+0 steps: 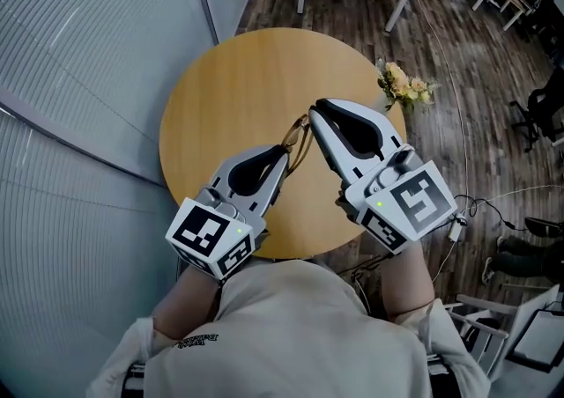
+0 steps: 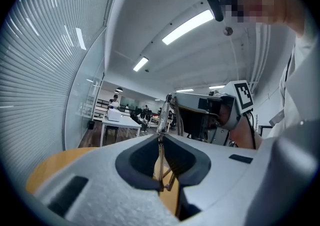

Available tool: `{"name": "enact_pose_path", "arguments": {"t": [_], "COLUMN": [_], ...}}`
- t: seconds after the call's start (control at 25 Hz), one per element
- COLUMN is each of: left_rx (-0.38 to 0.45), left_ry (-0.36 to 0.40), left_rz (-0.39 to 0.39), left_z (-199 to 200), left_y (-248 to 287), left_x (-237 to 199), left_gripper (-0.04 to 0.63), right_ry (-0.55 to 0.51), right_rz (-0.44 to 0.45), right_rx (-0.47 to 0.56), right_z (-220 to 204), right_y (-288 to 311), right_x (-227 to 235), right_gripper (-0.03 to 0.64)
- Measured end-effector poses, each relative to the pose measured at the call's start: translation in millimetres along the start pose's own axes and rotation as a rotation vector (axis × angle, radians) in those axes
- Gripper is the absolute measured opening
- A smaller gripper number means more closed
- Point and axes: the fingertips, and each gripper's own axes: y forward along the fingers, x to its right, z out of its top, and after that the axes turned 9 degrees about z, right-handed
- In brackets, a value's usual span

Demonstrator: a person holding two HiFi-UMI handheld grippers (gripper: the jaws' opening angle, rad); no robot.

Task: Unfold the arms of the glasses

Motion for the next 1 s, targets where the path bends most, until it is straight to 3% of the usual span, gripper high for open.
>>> {"name": "enact_pose_path", "arguments": {"t": [0.56,1.0], "left_rx": [0.07,0.134], "left_ry": [-0.106,-0.198], "left_rz": [0.094,0.168], "left_z": [20.8,35.0], "left_y": [-0.2,-2.9], "left_x": [-34.1,-74.2], "left_gripper": [0.044,0.044], "right_ry": [0.004,0.059], "right_rz": [-0.074,-0.06], "right_rx": [-0.049,-0.124], "right_z": [-15.1,-51.2], "right_y": [-29.1,-38.0], "right_x": [12.0,-0.1], "right_gripper": [0.038,0.038]}}
